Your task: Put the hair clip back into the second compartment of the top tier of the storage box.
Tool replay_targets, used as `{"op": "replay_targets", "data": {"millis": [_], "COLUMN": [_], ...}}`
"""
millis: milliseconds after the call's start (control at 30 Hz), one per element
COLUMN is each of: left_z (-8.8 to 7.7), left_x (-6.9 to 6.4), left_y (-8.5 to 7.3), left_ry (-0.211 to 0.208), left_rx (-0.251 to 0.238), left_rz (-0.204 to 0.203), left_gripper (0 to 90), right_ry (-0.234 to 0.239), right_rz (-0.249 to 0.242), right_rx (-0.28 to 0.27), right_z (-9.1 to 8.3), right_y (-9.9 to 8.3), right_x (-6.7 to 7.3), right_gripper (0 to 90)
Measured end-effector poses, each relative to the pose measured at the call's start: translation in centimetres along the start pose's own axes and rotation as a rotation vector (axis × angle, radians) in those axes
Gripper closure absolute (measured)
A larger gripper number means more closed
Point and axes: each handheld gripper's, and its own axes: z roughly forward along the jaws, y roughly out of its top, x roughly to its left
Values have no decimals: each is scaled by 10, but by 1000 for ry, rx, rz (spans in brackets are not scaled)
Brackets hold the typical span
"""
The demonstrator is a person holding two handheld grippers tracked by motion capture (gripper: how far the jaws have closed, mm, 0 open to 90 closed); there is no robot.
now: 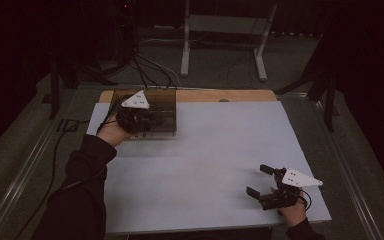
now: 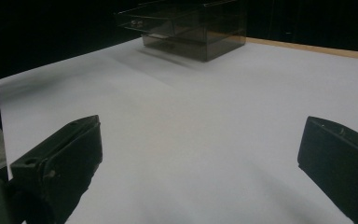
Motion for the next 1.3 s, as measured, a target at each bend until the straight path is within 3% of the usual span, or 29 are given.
{"op": "replay_targets", "data": {"millis": [433,867,1000,1300], "left_z": [-5,3,5,13], "left_x": [18,33,37,42], "left_y": [-13,-33,-39,-49], "left_ry": [74,185,194,212], "left_rx": [2,50,49,100], "left_rz": [-95,-244,-290,-375], "left_gripper": [777,777,777,776], "right_ry": [0,-2,-2,-3], "right_rz": [4,2,0,2], "right_rx": [4,3,2,5], "right_z": [0,0,0,0], "right_y": [0,0,0,0], "right_x": [0,0,0,0], "right_gripper": [0,0,0,0]}}
